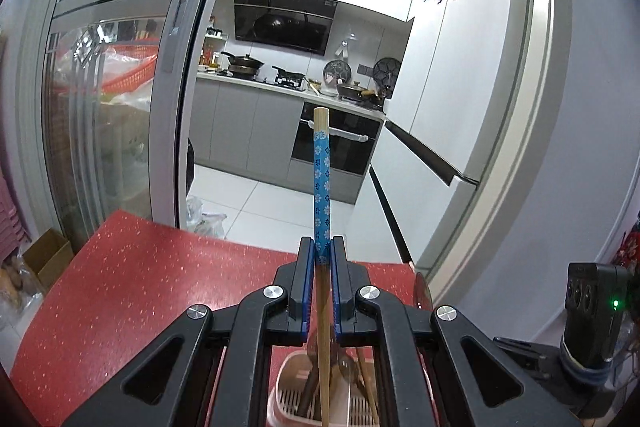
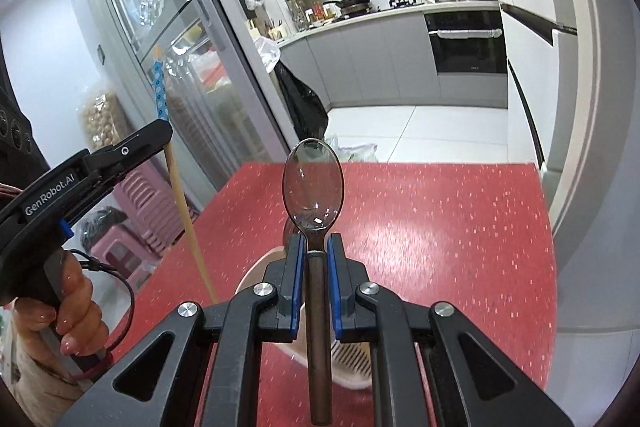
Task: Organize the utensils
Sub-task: 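Lift the dark spoon and blue chopstick and carry both over the beige holder, then lower the spoon and chopstick into the holder and open both tools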
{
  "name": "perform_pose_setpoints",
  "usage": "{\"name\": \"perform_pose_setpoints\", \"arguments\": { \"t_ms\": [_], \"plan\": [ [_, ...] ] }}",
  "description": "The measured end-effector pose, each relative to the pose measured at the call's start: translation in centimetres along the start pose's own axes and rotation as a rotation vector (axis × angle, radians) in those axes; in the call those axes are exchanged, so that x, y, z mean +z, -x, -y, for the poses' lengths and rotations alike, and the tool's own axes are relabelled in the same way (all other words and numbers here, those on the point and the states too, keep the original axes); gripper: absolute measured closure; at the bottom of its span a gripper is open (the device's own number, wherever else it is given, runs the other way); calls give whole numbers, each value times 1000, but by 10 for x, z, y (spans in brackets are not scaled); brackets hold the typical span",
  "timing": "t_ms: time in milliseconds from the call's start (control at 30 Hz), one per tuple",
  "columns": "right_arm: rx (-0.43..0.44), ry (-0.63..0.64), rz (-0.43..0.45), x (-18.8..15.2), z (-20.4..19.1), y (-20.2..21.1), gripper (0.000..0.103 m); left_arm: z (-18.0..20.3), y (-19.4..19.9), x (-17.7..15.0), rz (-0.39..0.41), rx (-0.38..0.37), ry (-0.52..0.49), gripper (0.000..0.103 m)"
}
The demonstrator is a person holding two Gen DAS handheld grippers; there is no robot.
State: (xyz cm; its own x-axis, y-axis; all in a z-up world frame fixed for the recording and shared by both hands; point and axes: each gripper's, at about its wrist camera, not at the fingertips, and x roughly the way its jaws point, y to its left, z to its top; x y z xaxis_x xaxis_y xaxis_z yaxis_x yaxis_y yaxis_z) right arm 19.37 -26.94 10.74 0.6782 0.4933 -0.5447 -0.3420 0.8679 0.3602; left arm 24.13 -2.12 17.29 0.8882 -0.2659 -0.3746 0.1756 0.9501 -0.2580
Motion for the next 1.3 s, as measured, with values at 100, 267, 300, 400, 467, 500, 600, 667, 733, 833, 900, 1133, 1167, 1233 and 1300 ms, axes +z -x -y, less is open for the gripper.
{"name": "perform_pose_setpoints", "arguments": {
  "t_ms": [100,267,300,400,467,500,600,667,733,833,900,1133,1167,1233,1300],
  "plan": [
    [-7,12,29,4,1,-9,90,3,-10,1,22,-4,-7,70],
    [-29,49,80,3,-1,-23,90,7,-23,-7,56,25,-43,70],
    [-35,61,90,1,-2,-25,90,6,-25,-11,59,30,-45,70],
    [-61,102,112,-8,-5,-32,90,1,-32,-22,60,46,-46,70],
    [-79,124,118,-15,-6,-37,90,-1,-36,-28,51,54,-44,70],
    [-86,131,118,-18,-6,-39,90,-3,-39,-33,42,58,-41,70],
    [-102,152,115,-27,-5,-44,90,-5,-44,-44,18,64,-41,70],
    [-111,163,114,-32,-5,-46,90,-5,-45,-52,7,76,-53,70],
    [-119,175,112,-38,-5,-47,90,-5,-45,-59,-2,85,-66,70],
    [-129,190,104,-44,-4,-47,90,-4,-40,-65,6,100,-86,70],
    [-135,193,94,-50,-4,-48,90,-2,-37,-67,6,105,-97,70],
    [-138,180,61,-59,-2,-48,90,-1,-42,-75,-48,116,-109,70],
    [-139,180,57,-59,-2,-48,90,-2,-44,-76,-58,115,-104,70],
    [-139,179,51,-59,0,-47,90,-4,-46,-79,-76,117,-96,70],
    [-138,174,46,-59,0,-48,90,-5,-46,-82,-88,120,-90,70]
  ]
}}
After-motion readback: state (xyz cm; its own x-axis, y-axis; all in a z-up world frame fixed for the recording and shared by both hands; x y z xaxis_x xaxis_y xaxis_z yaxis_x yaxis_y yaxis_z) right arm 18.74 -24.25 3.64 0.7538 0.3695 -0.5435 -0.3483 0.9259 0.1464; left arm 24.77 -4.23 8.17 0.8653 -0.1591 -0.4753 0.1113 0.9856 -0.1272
